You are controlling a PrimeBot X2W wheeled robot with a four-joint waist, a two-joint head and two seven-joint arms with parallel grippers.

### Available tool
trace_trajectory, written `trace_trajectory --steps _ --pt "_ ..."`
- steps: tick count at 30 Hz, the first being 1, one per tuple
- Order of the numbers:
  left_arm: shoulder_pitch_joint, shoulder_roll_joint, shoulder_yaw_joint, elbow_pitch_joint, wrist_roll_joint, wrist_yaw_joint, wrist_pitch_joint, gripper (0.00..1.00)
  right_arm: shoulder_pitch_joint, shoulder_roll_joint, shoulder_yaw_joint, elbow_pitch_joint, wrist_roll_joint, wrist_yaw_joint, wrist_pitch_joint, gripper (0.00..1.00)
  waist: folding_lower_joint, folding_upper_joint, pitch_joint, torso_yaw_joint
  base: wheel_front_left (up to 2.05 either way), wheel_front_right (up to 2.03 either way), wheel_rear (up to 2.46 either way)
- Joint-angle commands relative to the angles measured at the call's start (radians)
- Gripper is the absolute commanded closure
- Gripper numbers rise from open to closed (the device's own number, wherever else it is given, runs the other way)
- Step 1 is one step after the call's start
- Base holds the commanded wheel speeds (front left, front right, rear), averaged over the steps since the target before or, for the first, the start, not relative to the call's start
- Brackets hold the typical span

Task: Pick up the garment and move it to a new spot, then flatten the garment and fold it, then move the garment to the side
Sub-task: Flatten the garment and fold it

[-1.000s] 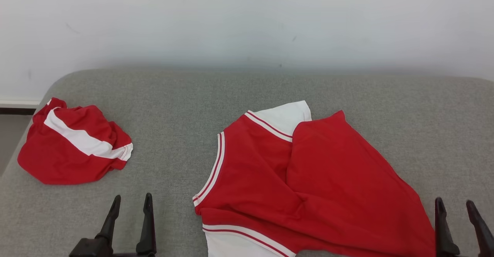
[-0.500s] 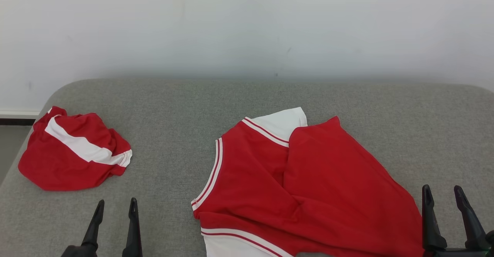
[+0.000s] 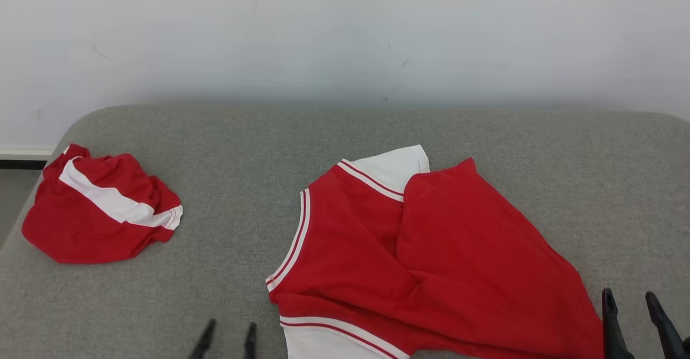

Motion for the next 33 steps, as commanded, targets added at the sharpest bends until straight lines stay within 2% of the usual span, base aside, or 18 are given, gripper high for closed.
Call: trace_trajectory --steps 1,8,11,16,25,26,27,28,29,33 --pt "0.009 0.008 -0.041 0.026 -0.014 0.002 -0.003 0.00 0.006 -0.002 -0.010 0.019 -0.011 -0.003 0.009 0.00 0.0000 0.0001 0.010 -0.002 0.00 0.00 0.00" --pt "-0.010 0.025 -0.262 0.180 -0.082 0.002 0.000 0.00 -0.027 -0.039 -0.037 0.207 -0.004 -0.003 0.006 0.00 0.0000 0.0001 0.031 -0.008 0.00 0.00 0.00" --pt "-0.024 0.031 -0.314 0.226 -0.110 0.002 -0.001 0.00 -0.048 -0.053 -0.038 0.301 -0.001 -0.003 -0.007 0.00 0.0000 0.0001 0.035 -0.009 0.00 0.00 0.00" --pt "-0.047 0.026 -0.349 0.302 -0.147 0.002 -0.002 0.00 -0.096 -0.056 -0.013 0.440 0.012 -0.003 -0.016 0.00 0.0000 0.0001 0.043 -0.016 0.00 0.00 0.00" --pt "-0.101 0.012 -0.359 0.379 -0.187 0.002 -0.002 0.00 -0.160 -0.039 0.059 0.606 0.060 -0.003 -0.035 0.00 0.0000 0.0001 0.054 -0.020 0.00 0.00 0.00" --pt "-0.104 0.009 -0.367 0.385 -0.193 0.002 -0.002 0.00 -0.167 -0.033 0.073 0.623 0.074 -0.003 -0.034 0.47 0.0000 0.0001 0.053 -0.021 0.00 0.00 0.00" --pt "-0.109 0.005 -0.379 0.388 -0.201 0.002 -0.002 0.19 -0.174 -0.028 0.093 0.633 0.089 -0.002 -0.033 0.82 0.0000 0.0001 0.053 -0.021 0.00 0.00 0.00" --pt "-0.114 0.001 -0.388 0.383 -0.212 0.002 -0.002 0.78 -0.182 -0.025 0.112 0.637 0.103 0.000 -0.036 1.00 0.0000 0.0001 0.052 -0.021 0.00 0.00 0.00" --pt "-0.117 -0.002 -0.395 0.376 -0.225 0.001 -0.002 1.00 -0.187 -0.026 0.128 0.636 0.116 0.000 -0.039 1.00 0.0000 0.0001 0.051 -0.020 0.00 0.00 0.00" --pt "-0.119 0.000 -0.392 0.312 -0.277 0.002 -0.003 1.00 -0.184 -0.034 0.177 0.583 0.194 0.000 -0.051 1.00 0.0000 0.0001 0.045 -0.019 0.00 0.00 0.00"
